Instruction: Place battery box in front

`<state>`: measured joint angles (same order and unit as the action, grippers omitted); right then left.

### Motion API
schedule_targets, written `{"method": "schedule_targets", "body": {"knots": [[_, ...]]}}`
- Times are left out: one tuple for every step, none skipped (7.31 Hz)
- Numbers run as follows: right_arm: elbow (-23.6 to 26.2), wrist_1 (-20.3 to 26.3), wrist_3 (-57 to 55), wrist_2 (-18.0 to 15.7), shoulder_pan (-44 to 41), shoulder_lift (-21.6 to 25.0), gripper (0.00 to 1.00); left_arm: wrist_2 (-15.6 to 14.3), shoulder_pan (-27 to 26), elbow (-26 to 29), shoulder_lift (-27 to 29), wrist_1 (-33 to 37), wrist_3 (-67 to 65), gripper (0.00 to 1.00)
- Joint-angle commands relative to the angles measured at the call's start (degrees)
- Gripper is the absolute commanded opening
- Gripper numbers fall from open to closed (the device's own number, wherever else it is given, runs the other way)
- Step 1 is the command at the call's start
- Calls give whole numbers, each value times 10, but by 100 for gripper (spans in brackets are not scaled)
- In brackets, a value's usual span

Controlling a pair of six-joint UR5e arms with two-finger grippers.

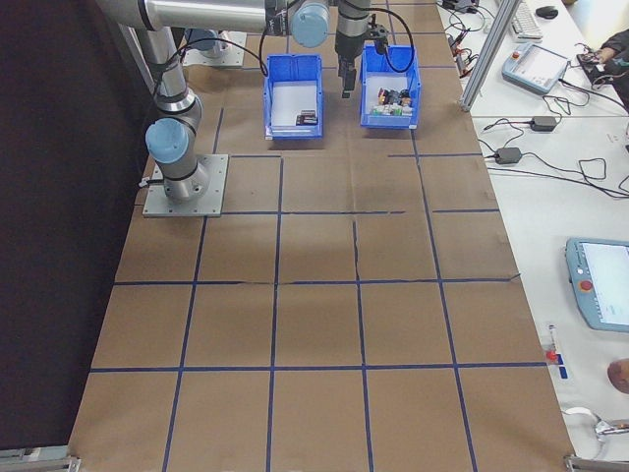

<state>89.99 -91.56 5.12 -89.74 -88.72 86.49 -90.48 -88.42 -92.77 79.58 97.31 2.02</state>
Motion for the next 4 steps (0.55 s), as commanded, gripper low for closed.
{"method": "schedule_targets", "body": {"knots": [[0, 1, 2, 0, 0, 0, 100, 1, 0, -13, 3, -3, 6, 99], [0, 2, 3, 0, 0, 0, 100, -1, 0, -24, 1, -48, 7, 99], [-1, 3, 9, 0, 0, 0, 100, -1, 0, -36, 1, -87, 6, 100], [-3, 4, 10, 0, 0, -4, 100, -1, 0, -43, -7, -92, 5, 100]]}}
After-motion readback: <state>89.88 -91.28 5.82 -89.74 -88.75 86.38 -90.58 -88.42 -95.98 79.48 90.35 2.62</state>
